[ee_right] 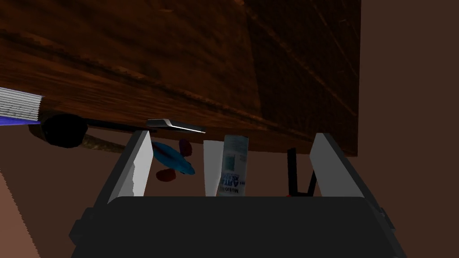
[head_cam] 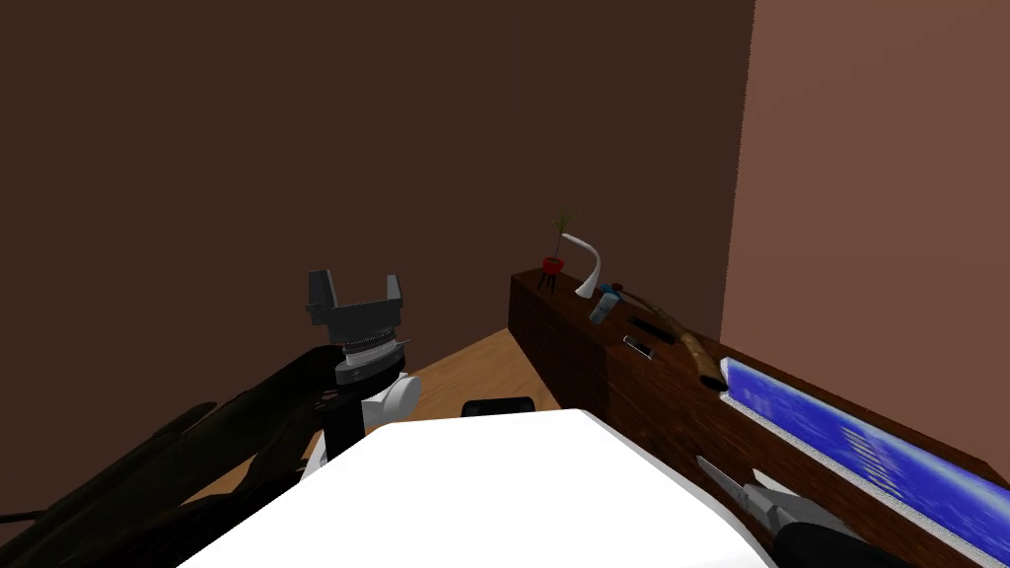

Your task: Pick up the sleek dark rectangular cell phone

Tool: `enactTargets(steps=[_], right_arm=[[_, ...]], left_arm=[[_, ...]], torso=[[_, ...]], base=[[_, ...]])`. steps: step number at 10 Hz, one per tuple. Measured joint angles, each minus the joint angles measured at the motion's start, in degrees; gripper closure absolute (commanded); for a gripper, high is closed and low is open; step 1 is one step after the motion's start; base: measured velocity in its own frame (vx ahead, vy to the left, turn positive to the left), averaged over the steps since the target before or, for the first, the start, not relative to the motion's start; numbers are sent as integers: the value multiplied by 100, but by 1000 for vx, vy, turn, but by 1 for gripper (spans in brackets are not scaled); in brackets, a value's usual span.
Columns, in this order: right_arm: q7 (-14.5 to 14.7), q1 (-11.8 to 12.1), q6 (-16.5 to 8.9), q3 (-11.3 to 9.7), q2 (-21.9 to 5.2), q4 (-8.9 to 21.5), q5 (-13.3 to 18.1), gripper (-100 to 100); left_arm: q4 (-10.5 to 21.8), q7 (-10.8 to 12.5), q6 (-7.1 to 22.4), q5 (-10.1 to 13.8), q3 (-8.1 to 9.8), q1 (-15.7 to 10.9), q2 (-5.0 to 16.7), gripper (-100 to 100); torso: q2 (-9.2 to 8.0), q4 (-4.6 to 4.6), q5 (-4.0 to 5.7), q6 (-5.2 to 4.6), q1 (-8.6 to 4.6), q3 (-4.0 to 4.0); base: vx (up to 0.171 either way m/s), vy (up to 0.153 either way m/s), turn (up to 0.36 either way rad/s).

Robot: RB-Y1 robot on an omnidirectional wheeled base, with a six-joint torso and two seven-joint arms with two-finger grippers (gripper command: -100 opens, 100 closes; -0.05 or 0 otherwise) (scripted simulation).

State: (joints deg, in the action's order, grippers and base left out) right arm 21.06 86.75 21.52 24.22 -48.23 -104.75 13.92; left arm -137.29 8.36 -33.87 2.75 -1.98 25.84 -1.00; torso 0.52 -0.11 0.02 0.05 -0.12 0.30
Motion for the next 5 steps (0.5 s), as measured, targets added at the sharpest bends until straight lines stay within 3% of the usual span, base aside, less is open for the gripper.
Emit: enactTargets(steps=[5], right_arm=[[227, 599, 97, -5, -618, 388, 154, -100]], left_arm=[[0, 0, 0, 0, 0, 0, 0, 0]], torso=[[-13, 3, 1, -4, -1, -7]], base=[[111, -25, 118]])
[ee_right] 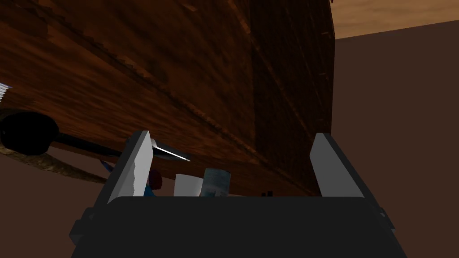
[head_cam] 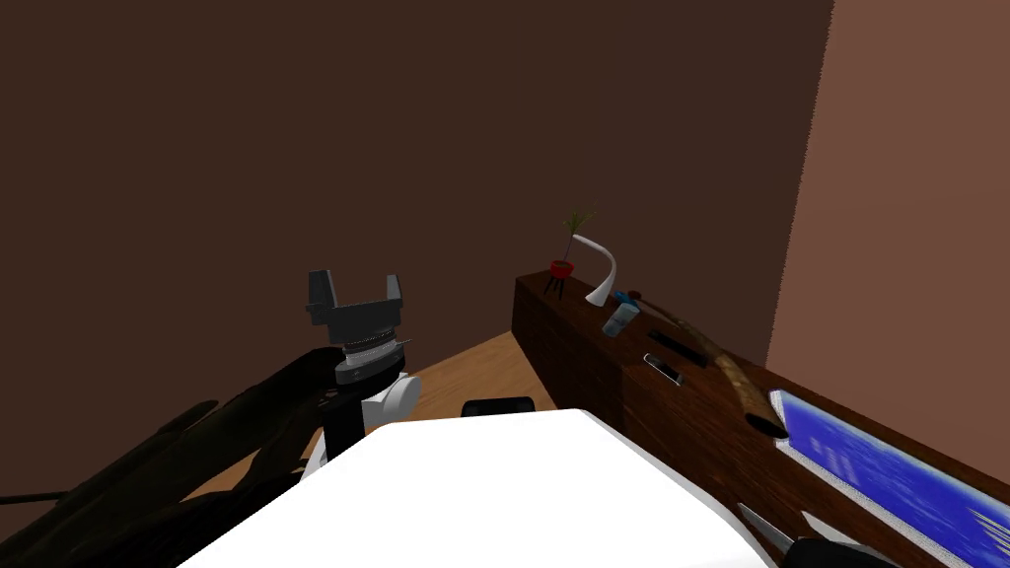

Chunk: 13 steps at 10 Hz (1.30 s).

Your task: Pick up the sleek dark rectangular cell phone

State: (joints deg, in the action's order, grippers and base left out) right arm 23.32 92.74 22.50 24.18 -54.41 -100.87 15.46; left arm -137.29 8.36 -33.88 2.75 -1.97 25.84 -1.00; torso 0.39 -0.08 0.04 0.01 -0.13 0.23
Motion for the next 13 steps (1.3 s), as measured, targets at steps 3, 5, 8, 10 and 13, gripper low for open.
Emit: enactTargets(steps=[3, 5, 8, 10, 13], right_arm=[[106, 356, 34, -37, -502, 286, 75, -100], [229, 654, 35, -98, -808, 391, 145, -100], [359, 859, 109, -236, -1277, 676, 197, -100], [461, 1065, 129, -366, -1662, 803, 234, -100], [641, 1211, 180, -632, -2084, 969, 285, -100]], left_arm=[[0, 0, 0, 0, 0, 0, 0, 0], [0, 0, 0, 0, 0, 1, 1, 0], [0, 0, 0, 0, 0, 1, 0, 0], [0, 0, 0, 0, 1, 1, 1, 0], [0, 0, 0, 0, 1, 1, 1, 0]], torso=[[17, -5, 2, 0, -9, 10], [36, -8, 5, 3, -23, 20], [27, -6, 3, 2, -10, 16], [36, -9, 9, 3, -36, 22], [25, -6, 5, 0, -15, 15]], base=[[150, -67, 131], [173, -91, 136], [157, -84, 151], [180, -140, 166], [144, -100, 107]])
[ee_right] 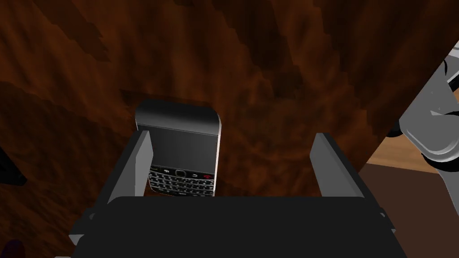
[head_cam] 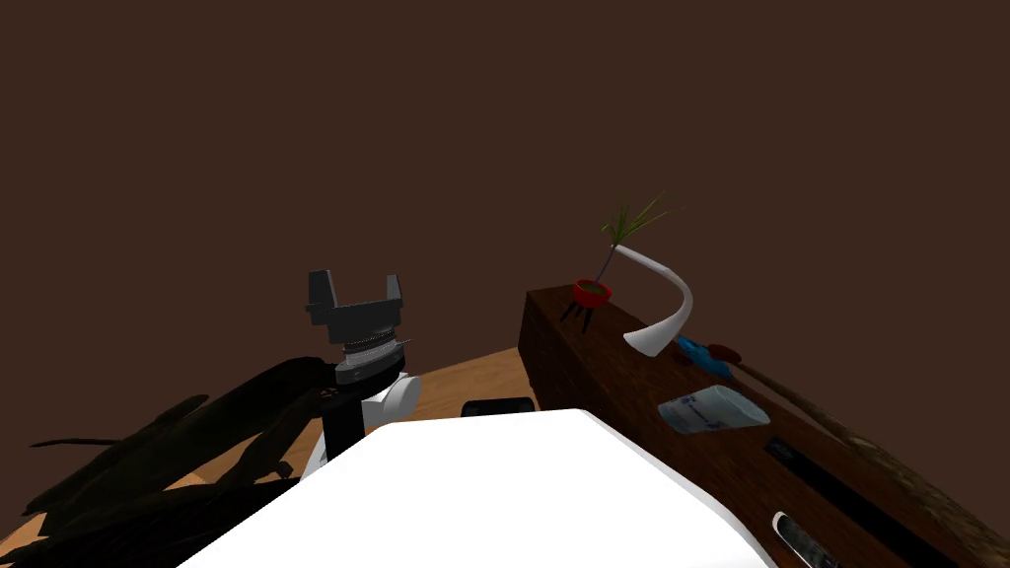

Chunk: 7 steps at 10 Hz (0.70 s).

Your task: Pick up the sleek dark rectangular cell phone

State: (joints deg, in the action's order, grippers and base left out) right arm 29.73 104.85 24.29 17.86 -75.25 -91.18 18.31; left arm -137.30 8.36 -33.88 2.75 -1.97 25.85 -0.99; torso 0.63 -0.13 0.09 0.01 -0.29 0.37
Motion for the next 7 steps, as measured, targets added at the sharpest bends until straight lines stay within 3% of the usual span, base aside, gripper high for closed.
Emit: enactTargets(steps=[3, 4, 5, 7], right_arm=[[102, 19, 37, -272, -321, 65, 16, -100], [112, 18, 42, -283, -333, 66, 17, 0], [111, 18, 42, -281, -333, 66, 17, -100], [88, -232, -41, -509, -327, 100, 65, -100]], left_arm=[[0, 0, 0, 0, 0, 0, 0, 0], [0, 0, 0, 0, 0, -1, -1, 0], [0, 0, 0, 0, -1, -1, -1, 0], [0, 0, 0, 0, -1, -1, -1, 0]], torso=[[-12, 3, -2, -1, 9, -7], [-34, 8, -6, -5, 26, -19], [-50, 12, -10, -6, 41, -29], [-63, 16, -9, -7, 40, -37]], base=[[94, -72, 72], [10, -9, 0], [3, -19, 3], [-4, -22, 2]])
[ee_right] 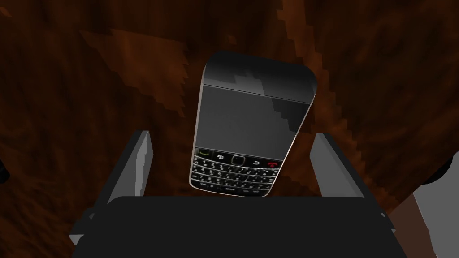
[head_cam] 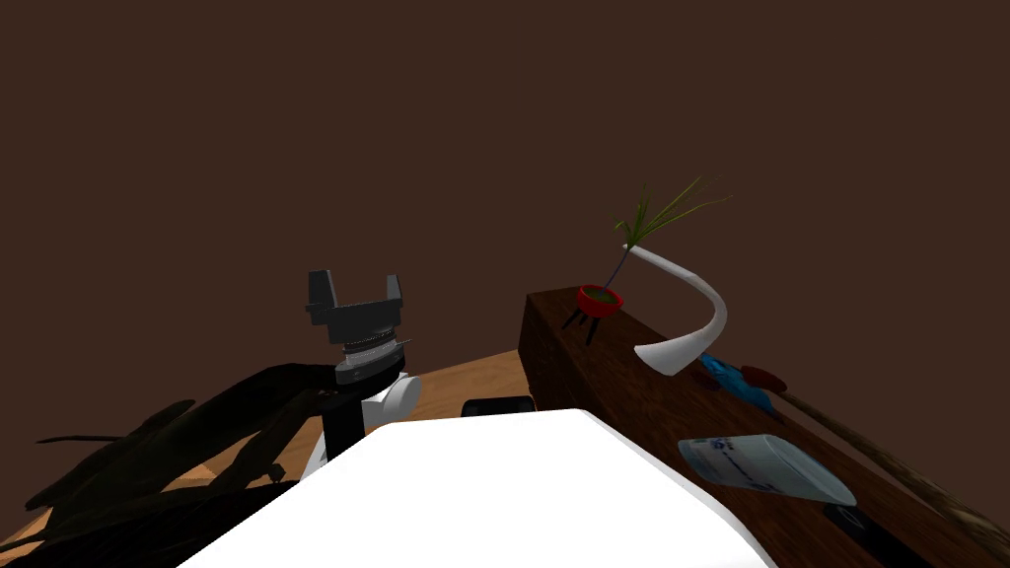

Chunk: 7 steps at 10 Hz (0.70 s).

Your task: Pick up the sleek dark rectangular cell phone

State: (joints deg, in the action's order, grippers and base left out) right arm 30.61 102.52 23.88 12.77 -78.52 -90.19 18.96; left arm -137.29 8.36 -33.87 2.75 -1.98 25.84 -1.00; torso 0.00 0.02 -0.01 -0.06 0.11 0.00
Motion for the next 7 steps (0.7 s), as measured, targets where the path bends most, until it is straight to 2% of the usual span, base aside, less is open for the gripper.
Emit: enactTargets(steps=[4, 5, 7], right_arm=[[-46, -410, -214, -398, 11, -2, 91, -100], [-46, -420, -225, -409, 12, -1, 94, 100], [-55, -416, -220, -413, 17, -3, 89, 100]], left_arm=[[0, 0, 0, 0, 0, 0, 0, 0], [0, 0, 0, 0, 0, 0, 0, 0], [0, 0, 0, 0, 0, 0, 0, 0]], torso=[[-8, 8, 24, -3, -11, -8], [-12, 9, 27, -3, -16, -10], [-13, 10, 27, 3, -19, -12]], base=[[-5, -15, 3], [0, 0, 0], [0, 0, 0]])
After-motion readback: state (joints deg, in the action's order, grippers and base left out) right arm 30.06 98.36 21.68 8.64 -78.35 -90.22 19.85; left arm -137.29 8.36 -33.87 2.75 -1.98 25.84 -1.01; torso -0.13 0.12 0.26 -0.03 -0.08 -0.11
